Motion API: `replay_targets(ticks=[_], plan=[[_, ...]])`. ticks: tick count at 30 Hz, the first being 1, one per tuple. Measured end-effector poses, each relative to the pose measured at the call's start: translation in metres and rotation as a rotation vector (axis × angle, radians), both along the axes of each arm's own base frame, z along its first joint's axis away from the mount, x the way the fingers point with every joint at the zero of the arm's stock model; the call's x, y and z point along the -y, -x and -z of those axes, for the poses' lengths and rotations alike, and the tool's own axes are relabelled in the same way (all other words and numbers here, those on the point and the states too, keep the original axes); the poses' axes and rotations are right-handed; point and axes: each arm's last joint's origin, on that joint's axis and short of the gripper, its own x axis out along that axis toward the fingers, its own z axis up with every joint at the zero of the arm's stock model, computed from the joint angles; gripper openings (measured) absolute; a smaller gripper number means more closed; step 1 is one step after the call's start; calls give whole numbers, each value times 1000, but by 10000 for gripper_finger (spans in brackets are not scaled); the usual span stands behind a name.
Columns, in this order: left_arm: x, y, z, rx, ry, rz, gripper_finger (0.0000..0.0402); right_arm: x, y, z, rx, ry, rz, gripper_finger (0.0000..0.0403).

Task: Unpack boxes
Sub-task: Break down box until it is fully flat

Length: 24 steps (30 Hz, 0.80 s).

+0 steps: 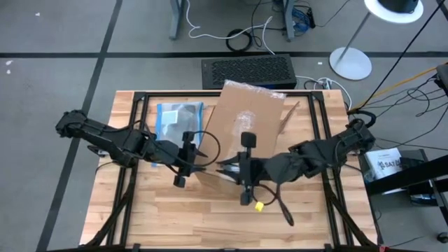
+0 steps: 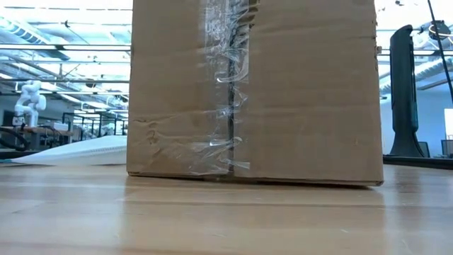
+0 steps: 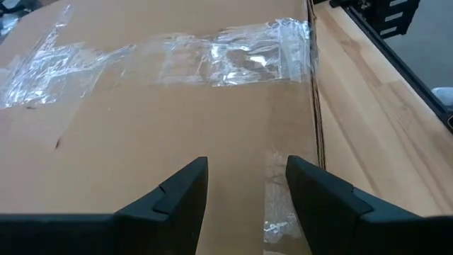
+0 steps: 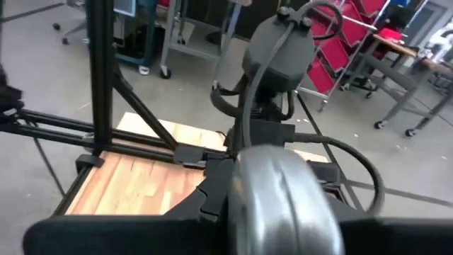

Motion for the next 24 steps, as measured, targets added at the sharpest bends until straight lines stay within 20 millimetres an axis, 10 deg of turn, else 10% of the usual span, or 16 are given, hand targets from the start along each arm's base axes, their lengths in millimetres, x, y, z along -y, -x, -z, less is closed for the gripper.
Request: replay_targets(ticks=[14,24], plan=[[-8,-3,0,-2,65,-59,200,30,76,39,237,-124,-59,67],[-2,-23,11,0,224,-125,200,9,72,96,381,-117,-72,67]])
